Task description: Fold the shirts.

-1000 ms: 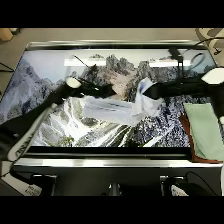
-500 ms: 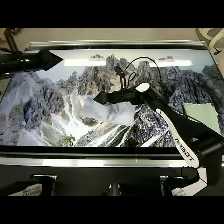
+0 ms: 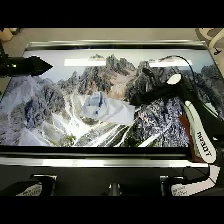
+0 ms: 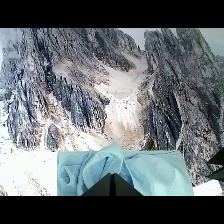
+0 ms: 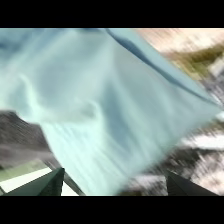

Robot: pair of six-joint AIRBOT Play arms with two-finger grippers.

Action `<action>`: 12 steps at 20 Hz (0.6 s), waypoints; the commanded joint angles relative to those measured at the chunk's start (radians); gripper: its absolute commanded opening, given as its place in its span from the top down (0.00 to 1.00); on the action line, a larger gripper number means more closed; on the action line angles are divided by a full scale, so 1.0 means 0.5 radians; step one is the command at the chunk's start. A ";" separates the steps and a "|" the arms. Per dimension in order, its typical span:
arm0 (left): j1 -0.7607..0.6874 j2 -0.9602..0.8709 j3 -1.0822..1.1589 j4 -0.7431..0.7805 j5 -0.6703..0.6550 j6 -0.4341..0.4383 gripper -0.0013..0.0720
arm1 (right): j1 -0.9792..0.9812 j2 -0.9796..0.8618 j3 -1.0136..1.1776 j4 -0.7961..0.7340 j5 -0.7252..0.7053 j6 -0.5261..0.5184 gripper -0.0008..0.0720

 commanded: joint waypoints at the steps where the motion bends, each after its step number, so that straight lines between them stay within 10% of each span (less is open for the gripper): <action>1: 0.003 0.008 -0.003 0.043 -0.016 0.000 0.95 | -0.172 0.040 -0.148 -0.491 0.141 0.273 0.09; 9: 0.003 0.008 -0.003 0.042 -0.017 -0.007 0.95 | 0.098 -0.175 -0.302 0.301 -0.339 0.266 0.19; 11: 0.003 0.007 -0.003 0.042 -0.015 -0.006 0.95 | 0.144 -0.208 -0.302 0.352 -0.339 0.267 0.31; 12: 0.003 0.007 -0.003 0.042 -0.015 -0.006 0.95 | 0.143 -0.209 -0.302 0.351 -0.339 0.266 0.52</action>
